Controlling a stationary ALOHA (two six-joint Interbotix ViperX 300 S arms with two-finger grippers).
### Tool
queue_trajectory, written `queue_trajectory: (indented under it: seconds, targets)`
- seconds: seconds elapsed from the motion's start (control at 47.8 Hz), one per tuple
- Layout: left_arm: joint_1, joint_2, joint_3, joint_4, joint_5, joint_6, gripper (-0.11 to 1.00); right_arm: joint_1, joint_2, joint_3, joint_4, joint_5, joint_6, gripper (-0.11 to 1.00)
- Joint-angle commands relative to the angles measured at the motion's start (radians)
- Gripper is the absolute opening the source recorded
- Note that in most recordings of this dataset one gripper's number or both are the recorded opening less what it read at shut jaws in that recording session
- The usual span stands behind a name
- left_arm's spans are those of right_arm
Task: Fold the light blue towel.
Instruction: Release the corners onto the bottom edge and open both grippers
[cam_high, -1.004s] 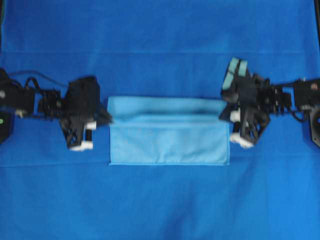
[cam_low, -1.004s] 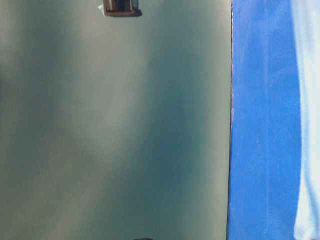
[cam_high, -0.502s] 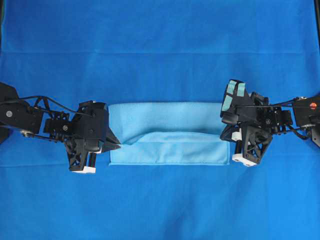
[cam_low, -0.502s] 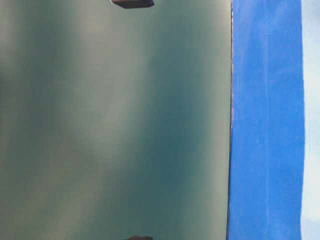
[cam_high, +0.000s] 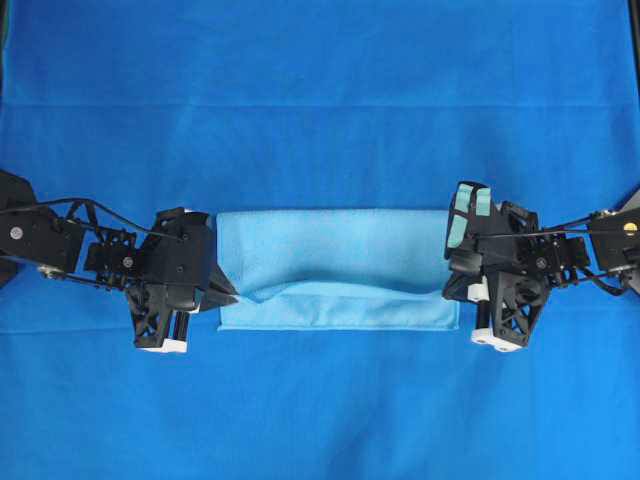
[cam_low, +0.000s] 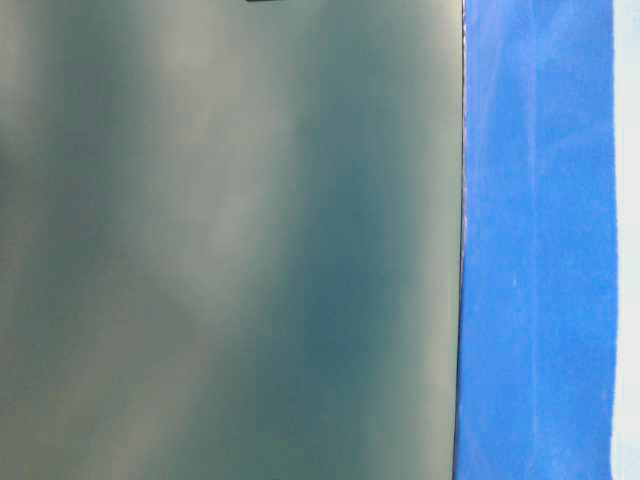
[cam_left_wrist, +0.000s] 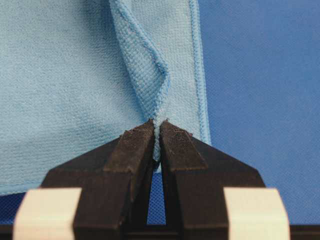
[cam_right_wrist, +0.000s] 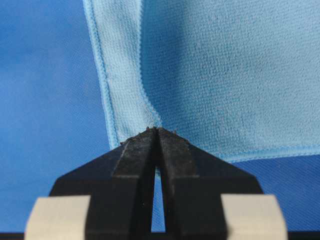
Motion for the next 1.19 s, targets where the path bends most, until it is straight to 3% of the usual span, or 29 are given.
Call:
queue_trajectory:
  seconds: [0.0, 0.355, 0.418, 0.586, 0.648, 0.774, 0.941, 1.171]
  targets:
    - [-0.006, -0.014, -0.011, 0.0, -0.006, -0.002, 0.02, 0.003, -0.009, -0.008, 0.005, -0.02, 0.002, 0.02]
    - [-0.018, -0.014, -0.009, 0.0, -0.008, -0.003, 0.03, 0.02, -0.009, 0.003, 0.017, -0.038, 0.04, 0.03]
    - [-0.023, -0.015, -0.012, 0.0, -0.008, -0.003, 0.09, 0.035, -0.009, 0.003, 0.017, -0.038, 0.051, 0.04]
    - [-0.034, -0.032, -0.021, 0.0, -0.005, 0.002, 0.53, 0.052, -0.015, 0.006, 0.014, -0.034, 0.057, 0.52]
    - [-0.034, -0.046, -0.021, 0.0, -0.005, 0.011, 0.65, 0.052, -0.021, 0.012, 0.011, -0.037, 0.054, 0.64]
    - [-0.025, -0.067, -0.015, 0.002, -0.005, 0.025, 0.64, 0.035, -0.055, 0.029, -0.012, -0.038, 0.054, 0.54]
    - [0.038, -0.072, -0.023, 0.002, -0.005, 0.052, 0.62, -0.063, -0.078, 0.048, -0.043, -0.035, 0.054, 0.56]
    - [0.163, -0.072, -0.023, 0.0, 0.008, 0.098, 0.62, -0.207, -0.066, 0.043, -0.126, -0.032, 0.051, 0.56]
